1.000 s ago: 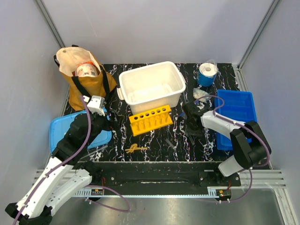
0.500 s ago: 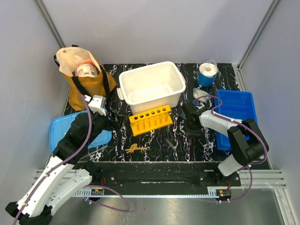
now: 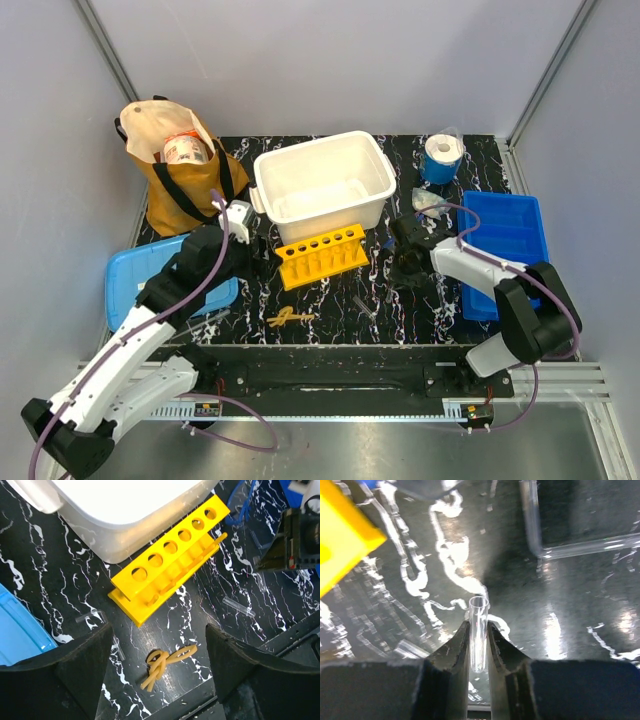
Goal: Organize the chemistry lab equipment
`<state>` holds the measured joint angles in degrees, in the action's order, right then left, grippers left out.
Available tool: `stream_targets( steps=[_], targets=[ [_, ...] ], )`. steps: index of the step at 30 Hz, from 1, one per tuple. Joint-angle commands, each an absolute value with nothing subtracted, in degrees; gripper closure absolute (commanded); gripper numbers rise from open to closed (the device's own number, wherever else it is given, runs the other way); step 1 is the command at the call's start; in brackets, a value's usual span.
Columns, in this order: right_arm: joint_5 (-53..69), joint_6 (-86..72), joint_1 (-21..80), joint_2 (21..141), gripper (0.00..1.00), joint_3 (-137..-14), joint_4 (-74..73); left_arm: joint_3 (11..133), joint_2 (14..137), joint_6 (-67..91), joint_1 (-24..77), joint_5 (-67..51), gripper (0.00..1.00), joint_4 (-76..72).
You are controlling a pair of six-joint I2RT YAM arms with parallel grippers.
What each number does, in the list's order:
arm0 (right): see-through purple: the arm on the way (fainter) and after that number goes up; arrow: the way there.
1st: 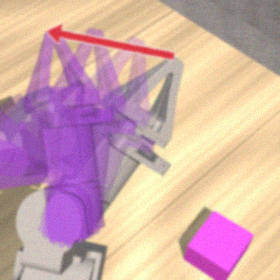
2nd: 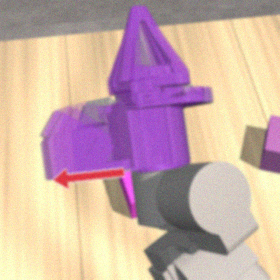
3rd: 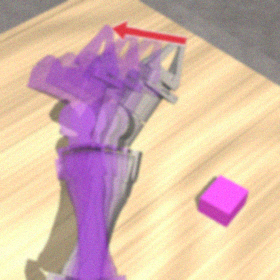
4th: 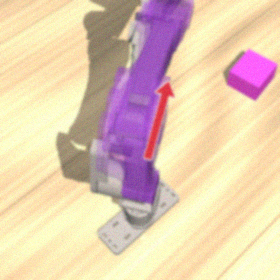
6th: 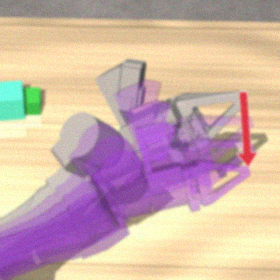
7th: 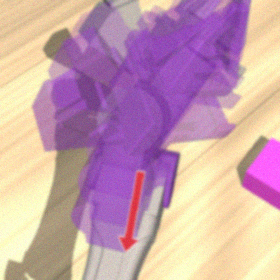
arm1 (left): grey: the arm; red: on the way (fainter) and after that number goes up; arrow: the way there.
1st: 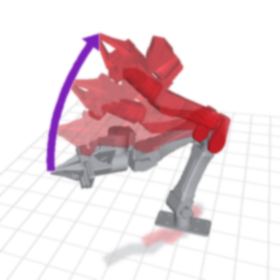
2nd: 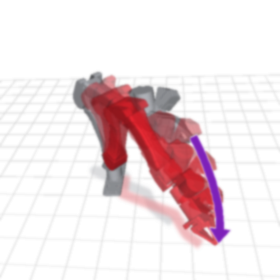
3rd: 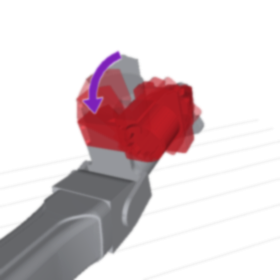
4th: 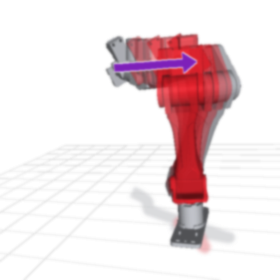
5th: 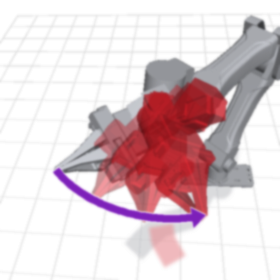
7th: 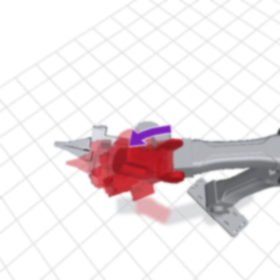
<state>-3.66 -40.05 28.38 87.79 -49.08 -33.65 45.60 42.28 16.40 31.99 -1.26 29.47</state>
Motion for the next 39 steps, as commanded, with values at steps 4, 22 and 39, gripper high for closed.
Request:
stream_targets(
  steps=[4, 22, 39],
  targets=[
    [2.3, -50.4, 28.2, 82.6, 0.83, -47.4, -26.5, 49.9, 44.9, 19.2, 32.3, -5.2, 0.23, 27.7],
    [12.7, -80.7, 28.2, 64.4, 0.83, -38.1, -2.2, 48.5, 56.7, 26.5, 45.9, 1.2, 0.31, 10.1],
    [12.2, -90.0, 28.2, 58.4, 0.83, -33.8, 5.5, 53.9, 71.2, 26.3, 56.5, 6.2, 0.44, -3.4]
  ],
)
